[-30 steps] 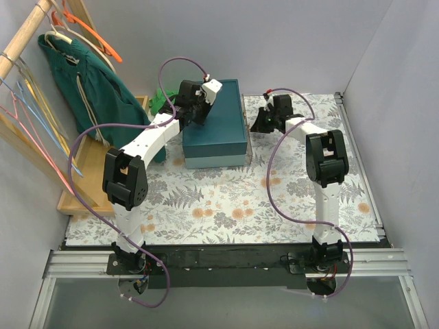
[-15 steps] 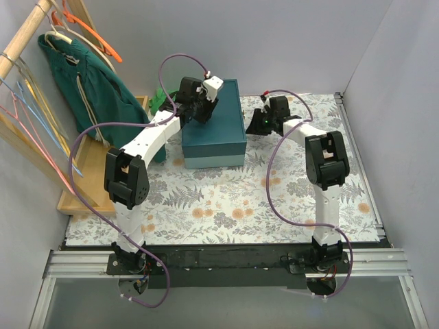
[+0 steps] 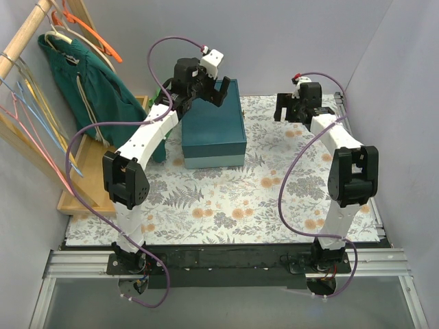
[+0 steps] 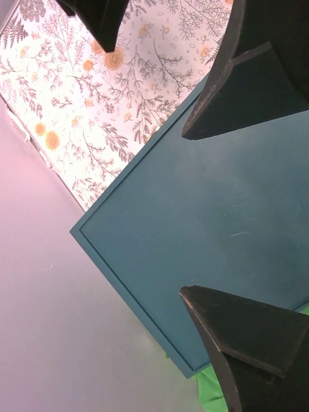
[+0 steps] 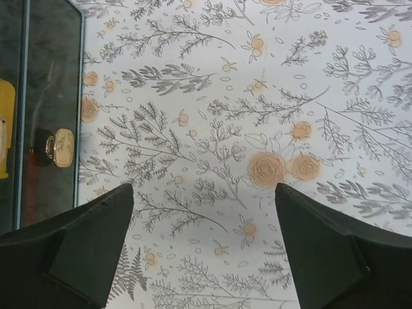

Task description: Sort the tools into containers

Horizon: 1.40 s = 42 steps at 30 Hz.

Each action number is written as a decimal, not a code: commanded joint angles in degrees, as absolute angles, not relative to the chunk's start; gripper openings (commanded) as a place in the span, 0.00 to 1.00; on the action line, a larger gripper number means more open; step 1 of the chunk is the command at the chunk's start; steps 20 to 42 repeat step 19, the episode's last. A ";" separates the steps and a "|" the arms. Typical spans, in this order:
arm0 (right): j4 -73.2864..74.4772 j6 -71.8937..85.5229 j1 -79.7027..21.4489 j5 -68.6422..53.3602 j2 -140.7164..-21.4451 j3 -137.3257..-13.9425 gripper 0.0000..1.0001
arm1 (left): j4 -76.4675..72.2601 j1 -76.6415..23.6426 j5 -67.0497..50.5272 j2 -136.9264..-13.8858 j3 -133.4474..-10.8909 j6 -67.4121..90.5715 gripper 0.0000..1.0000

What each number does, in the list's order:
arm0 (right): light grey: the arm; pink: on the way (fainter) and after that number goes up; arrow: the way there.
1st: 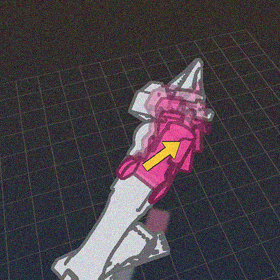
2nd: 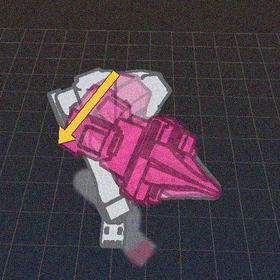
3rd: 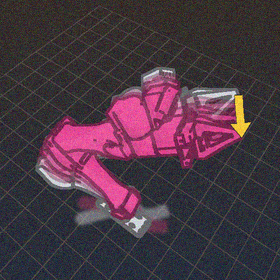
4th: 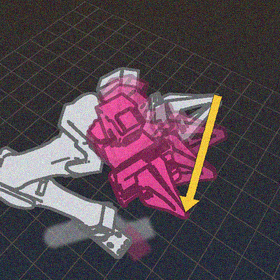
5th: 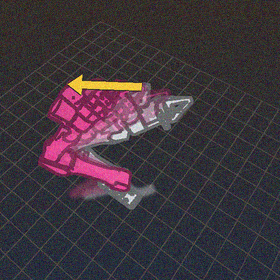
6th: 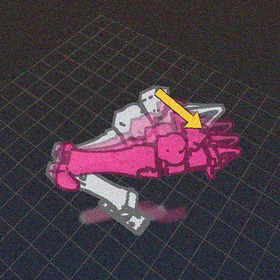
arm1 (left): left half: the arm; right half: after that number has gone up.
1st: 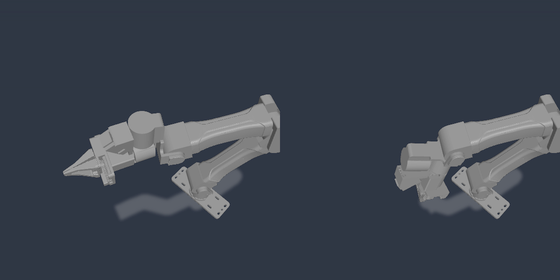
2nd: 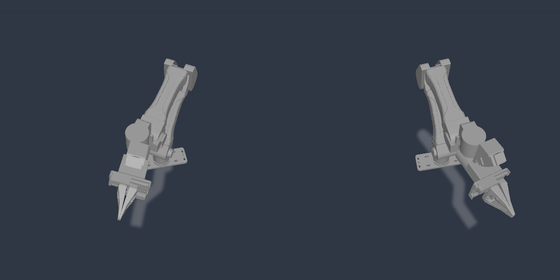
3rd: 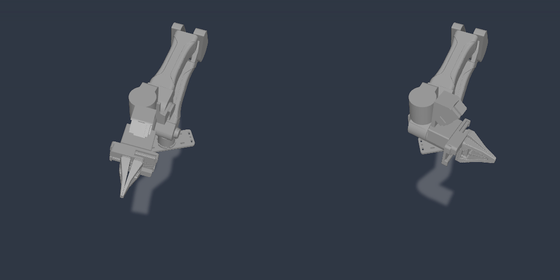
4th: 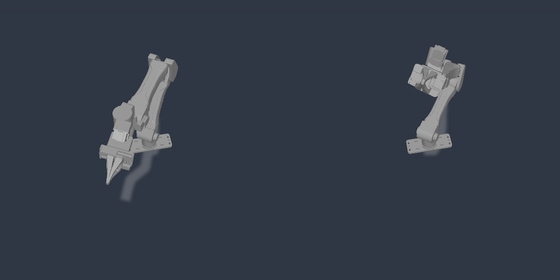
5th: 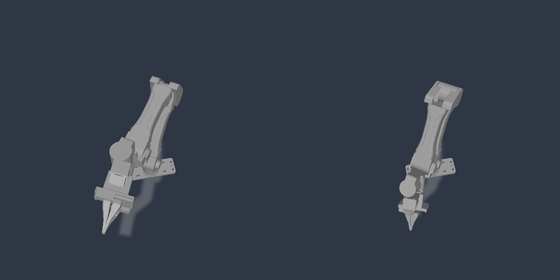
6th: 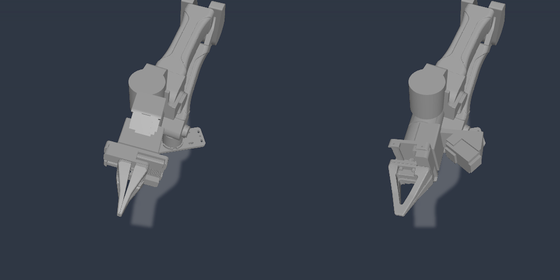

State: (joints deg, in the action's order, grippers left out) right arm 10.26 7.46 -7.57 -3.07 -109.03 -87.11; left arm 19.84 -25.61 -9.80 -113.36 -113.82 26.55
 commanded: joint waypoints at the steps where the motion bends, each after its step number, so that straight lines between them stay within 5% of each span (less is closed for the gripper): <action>1: 17.93 3.17 -9.40 8.43 -104.25 -87.81 0.98 | 17.84 -25.84 -11.77 -109.78 -111.62 26.89 0.98; 17: 13.27 3.78 -10.28 6.68 -88.69 -84.73 0.98 | 16.17 -26.72 -9.59 -111.01 -109.78 26.72 0.98; 42: 14.06 4.04 -10.37 5.81 -88.33 -84.64 0.98 | 16.08 -27.24 -8.97 -110.83 -109.60 26.54 0.98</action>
